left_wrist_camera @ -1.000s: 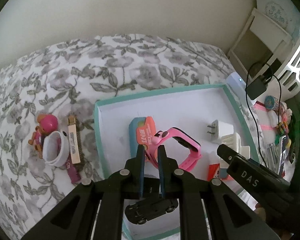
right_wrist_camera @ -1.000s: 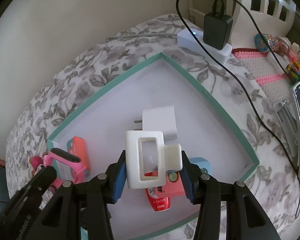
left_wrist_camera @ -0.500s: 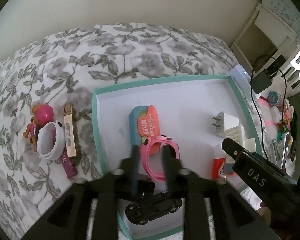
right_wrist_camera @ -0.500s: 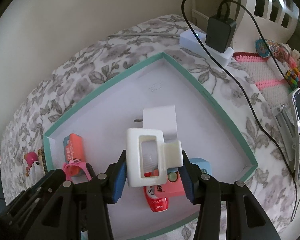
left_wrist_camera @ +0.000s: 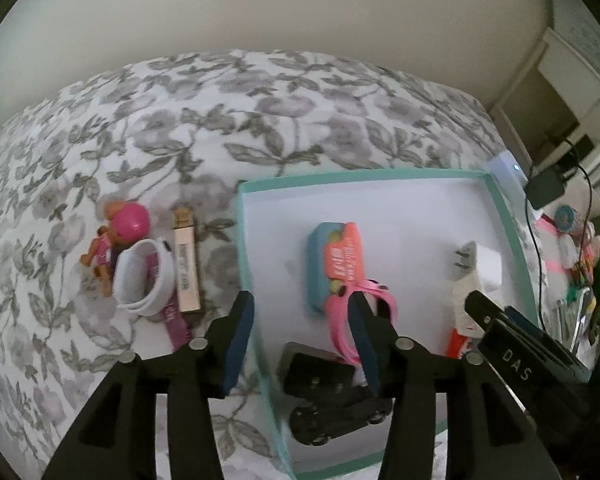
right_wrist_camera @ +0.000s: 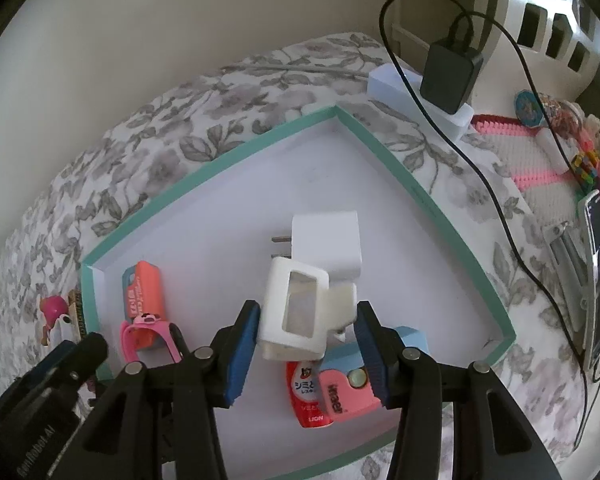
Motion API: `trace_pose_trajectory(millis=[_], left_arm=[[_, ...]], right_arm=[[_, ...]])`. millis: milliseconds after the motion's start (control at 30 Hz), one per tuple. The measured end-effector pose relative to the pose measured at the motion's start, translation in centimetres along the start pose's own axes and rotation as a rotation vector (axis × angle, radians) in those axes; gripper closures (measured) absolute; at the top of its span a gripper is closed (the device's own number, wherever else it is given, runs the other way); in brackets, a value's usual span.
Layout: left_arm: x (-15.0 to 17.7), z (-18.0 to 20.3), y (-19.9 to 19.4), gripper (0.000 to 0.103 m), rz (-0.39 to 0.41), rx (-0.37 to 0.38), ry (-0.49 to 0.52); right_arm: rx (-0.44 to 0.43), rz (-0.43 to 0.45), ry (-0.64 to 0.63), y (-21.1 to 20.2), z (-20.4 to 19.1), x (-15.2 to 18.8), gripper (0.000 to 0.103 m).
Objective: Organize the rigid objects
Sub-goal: 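Open the right gripper to drop the white clip in the tray while the left releases the band, then move the left gripper to the toy dog figure while the right moves to the white watch band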
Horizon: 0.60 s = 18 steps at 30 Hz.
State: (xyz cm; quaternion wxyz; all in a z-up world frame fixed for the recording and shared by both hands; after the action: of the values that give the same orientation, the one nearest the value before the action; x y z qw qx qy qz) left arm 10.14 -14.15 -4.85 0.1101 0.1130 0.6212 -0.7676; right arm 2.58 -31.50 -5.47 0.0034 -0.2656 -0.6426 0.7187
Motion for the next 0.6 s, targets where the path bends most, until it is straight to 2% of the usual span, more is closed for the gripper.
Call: trace_pose_trajectory(millis=[33, 67, 167, 300, 367, 400, 600], left_arm=[[-0.1, -0.3, 0.0, 0.041, 0.001, -0.005, -0.012], [-0.3, -0.6, 0.0, 0.039, 0.003, -0.007, -0.024], [-0.5, -1.3, 0.0, 0.039, 0.000, -0.028, -0.047], [-0.7, -1.9, 0.1, 0.038, 0.007, -0.074, -0.053], [-0.7, -2.2, 0.2, 0.022, 0.012, -0.095, -0.058], [-0.7, -2.3, 0.2, 0.019, 0.016, -0.103, -0.061], [-1.1, -2.9, -0.1, 0.018, 0.052, -0.141, -0.070]], right_arm=[[0.011, -0.001, -0.005, 0.1, 0.0, 0.0, 0.045], [0.022, -0.001, -0.009, 0.1, -0.1, 0.0, 0.039], [0.026, -0.001, -0.013, 0.3, 0.1, 0.0, 0.039], [0.027, 0.020, -0.007, 0.1, 0.2, 0.0, 0.029], [0.029, 0.036, -0.011, -0.1, 0.2, 0.0, 0.025], [0.030, 0.042, -0.012, -0.2, 0.1, 0.0, 0.021], [0.051, 0.059, -0.028, -0.3, -0.1, -0.1, 0.002]])
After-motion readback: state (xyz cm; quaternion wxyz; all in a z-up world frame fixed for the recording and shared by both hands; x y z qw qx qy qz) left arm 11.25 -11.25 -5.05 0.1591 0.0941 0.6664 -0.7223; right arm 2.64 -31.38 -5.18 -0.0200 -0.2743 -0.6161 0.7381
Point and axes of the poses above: each gripper's, at about its wrist camera, not at the fingertips, and y roughly the way its jaws point, z to its right, x to its underside, the point moved 1 cm from there along y, roughly the way its jaws point, and after that the axes turned 14 degrees about -y, right-handed, at the moved point
